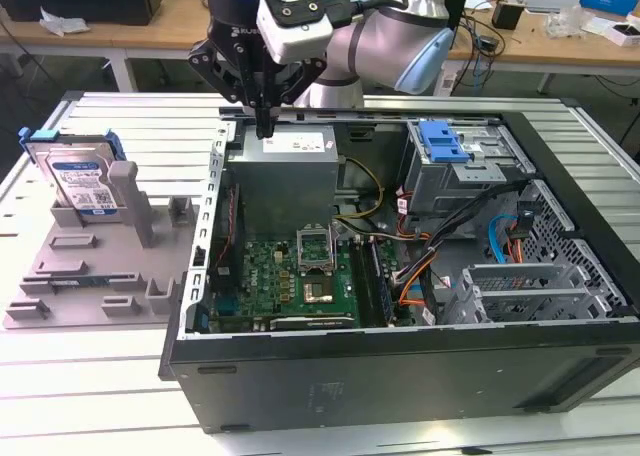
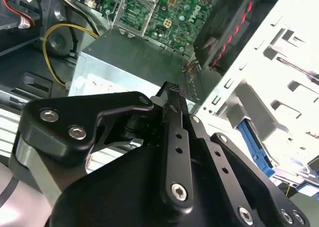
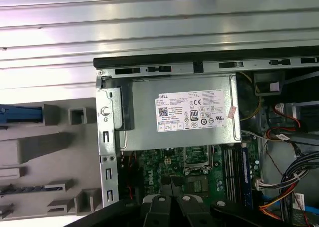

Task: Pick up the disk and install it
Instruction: 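Reach for the disk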

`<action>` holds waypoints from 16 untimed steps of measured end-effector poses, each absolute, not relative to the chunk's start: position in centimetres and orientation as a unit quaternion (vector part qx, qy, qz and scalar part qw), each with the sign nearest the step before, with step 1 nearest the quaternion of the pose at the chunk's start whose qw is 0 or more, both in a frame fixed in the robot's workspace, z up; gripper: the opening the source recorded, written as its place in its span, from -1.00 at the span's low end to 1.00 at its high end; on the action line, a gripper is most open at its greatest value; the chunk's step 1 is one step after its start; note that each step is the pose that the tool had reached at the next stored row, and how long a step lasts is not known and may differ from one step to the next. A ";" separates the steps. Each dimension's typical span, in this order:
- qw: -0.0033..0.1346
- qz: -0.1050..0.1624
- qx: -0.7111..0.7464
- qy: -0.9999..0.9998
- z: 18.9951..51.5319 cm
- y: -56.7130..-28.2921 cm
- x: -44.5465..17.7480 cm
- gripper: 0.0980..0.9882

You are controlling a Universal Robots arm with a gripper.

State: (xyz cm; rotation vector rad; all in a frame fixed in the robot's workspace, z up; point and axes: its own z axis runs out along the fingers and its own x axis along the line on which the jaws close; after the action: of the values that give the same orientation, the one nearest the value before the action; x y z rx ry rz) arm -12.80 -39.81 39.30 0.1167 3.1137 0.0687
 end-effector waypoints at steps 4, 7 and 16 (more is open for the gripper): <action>0.012 0.022 0.037 0.999 39.2 -39.4 -15.5 -0.98; 0.012 0.022 0.037 0.999 39.1 -38.9 -17.5 -0.98; 0.012 0.022 0.037 0.999 38.7 -37.1 -22.9 -0.98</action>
State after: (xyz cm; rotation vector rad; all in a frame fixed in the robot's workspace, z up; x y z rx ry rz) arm -22.88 -37.07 38.74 0.1169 3.1137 0.0689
